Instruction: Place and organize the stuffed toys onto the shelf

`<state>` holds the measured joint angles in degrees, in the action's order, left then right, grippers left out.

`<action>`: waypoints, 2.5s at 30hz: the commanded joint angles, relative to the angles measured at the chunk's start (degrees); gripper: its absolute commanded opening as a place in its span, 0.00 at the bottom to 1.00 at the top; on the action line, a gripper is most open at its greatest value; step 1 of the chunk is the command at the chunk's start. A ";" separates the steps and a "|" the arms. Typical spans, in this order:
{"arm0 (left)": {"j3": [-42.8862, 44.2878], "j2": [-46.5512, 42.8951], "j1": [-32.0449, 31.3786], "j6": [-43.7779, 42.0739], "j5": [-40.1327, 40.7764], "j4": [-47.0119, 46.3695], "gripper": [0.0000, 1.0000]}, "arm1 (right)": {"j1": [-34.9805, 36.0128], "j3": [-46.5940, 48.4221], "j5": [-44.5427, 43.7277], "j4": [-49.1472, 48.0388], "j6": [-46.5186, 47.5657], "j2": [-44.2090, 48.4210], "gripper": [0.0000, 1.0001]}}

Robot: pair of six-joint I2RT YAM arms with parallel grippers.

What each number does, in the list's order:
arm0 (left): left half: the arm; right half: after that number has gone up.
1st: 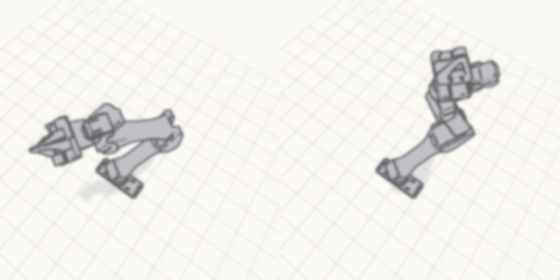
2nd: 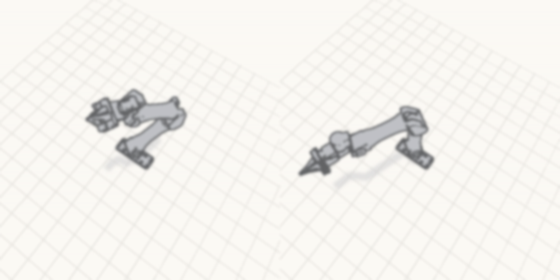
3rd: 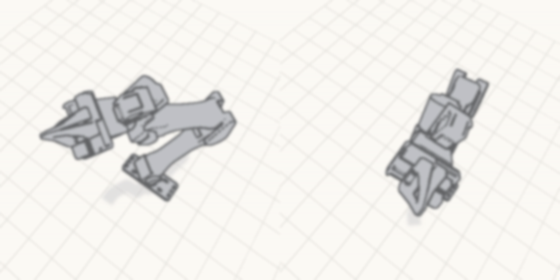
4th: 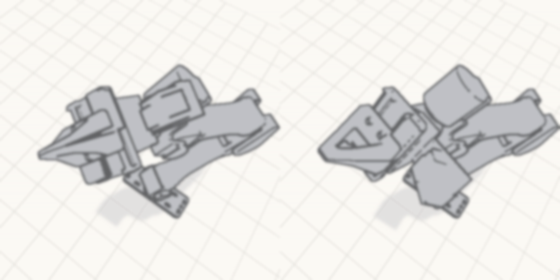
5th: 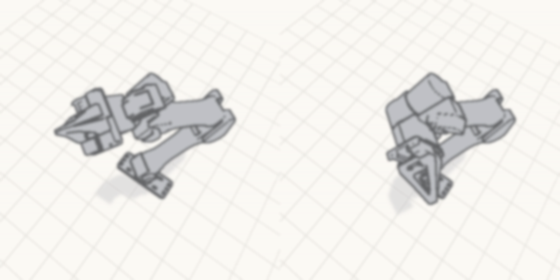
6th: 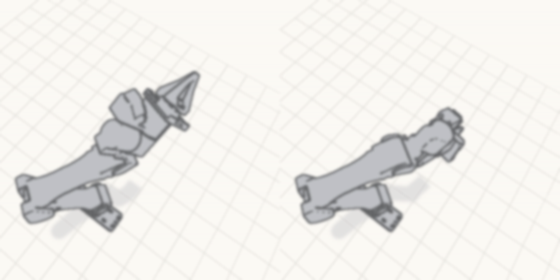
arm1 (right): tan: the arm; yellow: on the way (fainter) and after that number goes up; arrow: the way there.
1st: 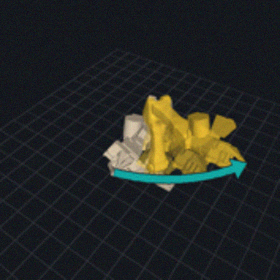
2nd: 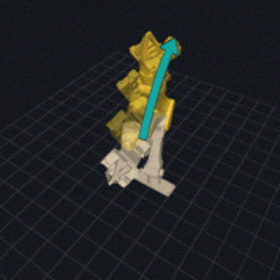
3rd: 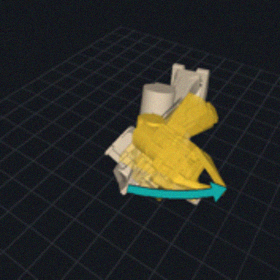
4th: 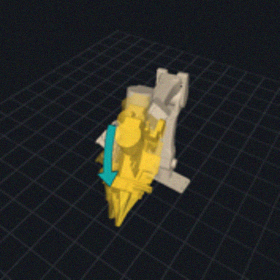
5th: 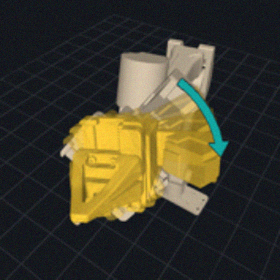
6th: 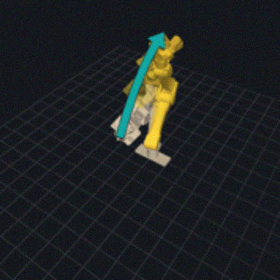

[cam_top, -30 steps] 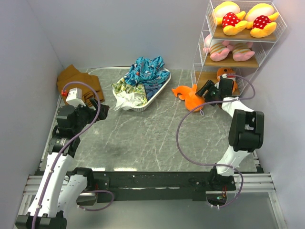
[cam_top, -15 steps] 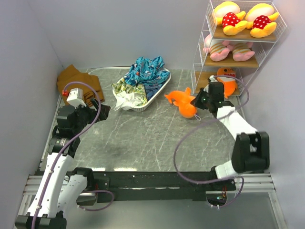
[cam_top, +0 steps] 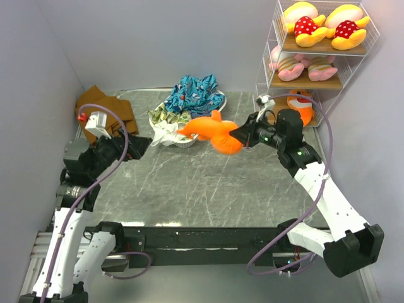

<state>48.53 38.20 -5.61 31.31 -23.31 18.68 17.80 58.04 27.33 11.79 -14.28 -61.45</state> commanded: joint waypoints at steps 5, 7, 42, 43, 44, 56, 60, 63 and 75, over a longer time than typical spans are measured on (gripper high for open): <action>9.03 5.65 -0.19 0.95 -13.76 -1.62 0.98 | 6.27 0.94 32.28 -2.29 24.00 -1.13 0.03; 8.60 7.85 -0.19 1.29 -20.96 -2.85 0.99 | 7.16 -0.38 34.36 -5.01 27.37 -0.08 0.01; 0.68 11.91 -14.61 9.83 -26.46 -12.81 0.01 | 14.36 -9.07 19.76 -44.47 14.42 0.27 0.74; 0.69 11.64 -14.61 8.95 -22.35 -11.74 0.01 | 14.37 -9.69 16.64 -43.18 4.71 0.71 0.75; 0.60 11.29 -14.61 8.68 -20.30 -10.86 0.01 | 14.45 -9.70 13.05 -40.99 0.70 0.98 0.74; -0.64 9.44 -14.61 17.99 17.03 3.28 0.01 | 23.38 -8.83 -9.90 -19.00 -36.42 -1.57 0.66; 1.65 11.81 -14.61 23.25 27.22 13.12 0.01 | 32.72 -3.82 -18.53 -16.10 -36.25 -5.06 0.67; 1.57 11.73 -14.61 25.90 31.56 17.35 0.01 | 37.20 0.66 -23.00 -13.55 -35.82 -9.98 0.68; -3.71 6.98 -14.61 31.97 32.28 16.57 0.01 | 42.05 5.94 -21.62 -18.73 -35.55 -26.70 0.69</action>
<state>45.87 44.56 -20.18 60.69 7.94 35.38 58.98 61.08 6.11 -3.53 -49.47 -85.65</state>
